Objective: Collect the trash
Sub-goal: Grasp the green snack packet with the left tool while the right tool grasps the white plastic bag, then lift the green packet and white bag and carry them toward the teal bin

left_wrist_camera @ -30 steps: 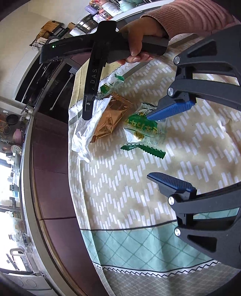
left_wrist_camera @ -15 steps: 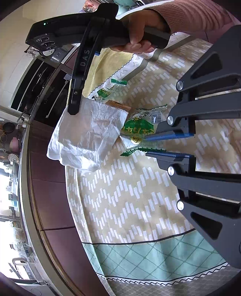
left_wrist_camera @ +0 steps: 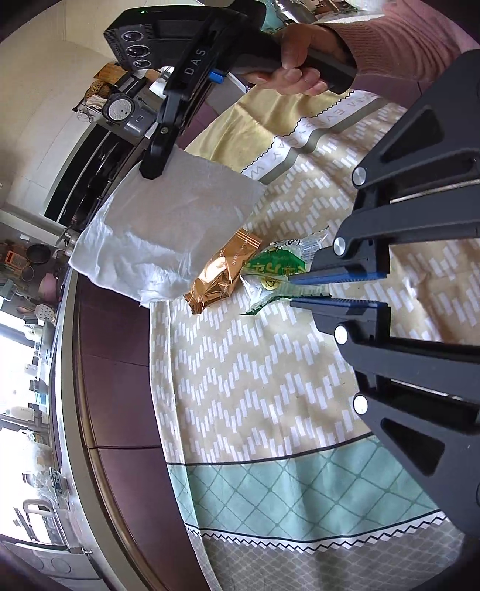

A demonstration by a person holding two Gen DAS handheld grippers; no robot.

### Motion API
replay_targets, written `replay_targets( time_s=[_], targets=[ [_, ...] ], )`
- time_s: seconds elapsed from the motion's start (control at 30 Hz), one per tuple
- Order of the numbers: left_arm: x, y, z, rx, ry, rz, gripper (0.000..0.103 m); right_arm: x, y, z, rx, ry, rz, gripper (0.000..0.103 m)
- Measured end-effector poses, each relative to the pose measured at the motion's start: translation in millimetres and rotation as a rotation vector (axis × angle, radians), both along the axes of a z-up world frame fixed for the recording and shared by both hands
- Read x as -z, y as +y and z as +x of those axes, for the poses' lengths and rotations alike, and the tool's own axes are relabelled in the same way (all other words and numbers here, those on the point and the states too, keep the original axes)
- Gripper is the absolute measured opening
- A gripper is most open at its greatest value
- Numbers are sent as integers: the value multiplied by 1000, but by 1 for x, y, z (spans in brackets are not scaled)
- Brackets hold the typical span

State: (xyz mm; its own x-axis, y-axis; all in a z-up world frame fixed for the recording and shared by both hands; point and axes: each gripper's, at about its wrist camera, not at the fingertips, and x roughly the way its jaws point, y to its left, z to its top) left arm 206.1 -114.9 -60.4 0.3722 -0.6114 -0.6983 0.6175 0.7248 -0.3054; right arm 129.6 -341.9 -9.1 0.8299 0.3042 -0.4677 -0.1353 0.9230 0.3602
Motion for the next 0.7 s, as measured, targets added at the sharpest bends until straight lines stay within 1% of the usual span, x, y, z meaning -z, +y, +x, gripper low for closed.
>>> replay_targets(
  time_s=[0.17,0.33,0.7],
  targets=[
    [-14,25,-13,-27,-20,-26,8,2,6,-15,-13,-8,37,3],
    [-24,49,-30,-63,-56,-24,7,5,16,-29,-31,-14,65,3],
    [-37,107,-58,-150,-85,-50,8,9,52,-46,-86,-18,113,3]
  ],
)
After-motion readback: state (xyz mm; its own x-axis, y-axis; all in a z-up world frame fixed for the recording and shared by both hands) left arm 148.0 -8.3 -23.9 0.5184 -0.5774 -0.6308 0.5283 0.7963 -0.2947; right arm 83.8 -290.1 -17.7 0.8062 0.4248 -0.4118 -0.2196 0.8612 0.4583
